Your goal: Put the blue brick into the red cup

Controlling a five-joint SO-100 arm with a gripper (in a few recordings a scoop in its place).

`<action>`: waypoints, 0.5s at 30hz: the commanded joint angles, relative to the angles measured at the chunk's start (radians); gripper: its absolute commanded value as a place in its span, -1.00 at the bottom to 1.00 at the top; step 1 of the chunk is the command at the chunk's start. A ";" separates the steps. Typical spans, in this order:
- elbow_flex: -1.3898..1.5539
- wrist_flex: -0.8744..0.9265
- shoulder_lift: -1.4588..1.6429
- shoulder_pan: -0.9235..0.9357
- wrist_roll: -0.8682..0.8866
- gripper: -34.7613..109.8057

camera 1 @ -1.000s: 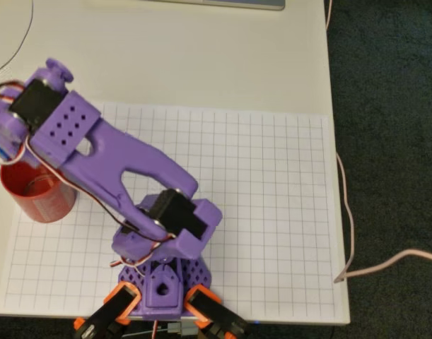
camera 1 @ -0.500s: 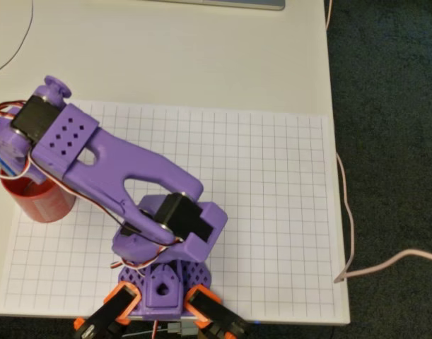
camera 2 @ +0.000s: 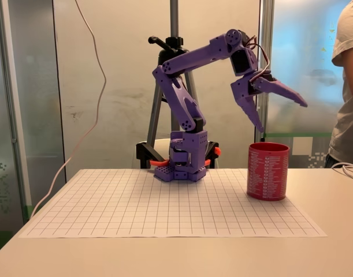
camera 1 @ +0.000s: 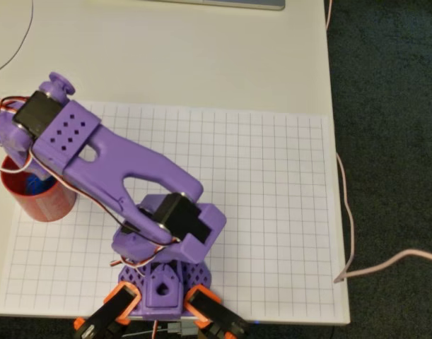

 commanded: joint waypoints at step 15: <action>-0.008 -0.017 0.066 0.005 -0.067 -0.52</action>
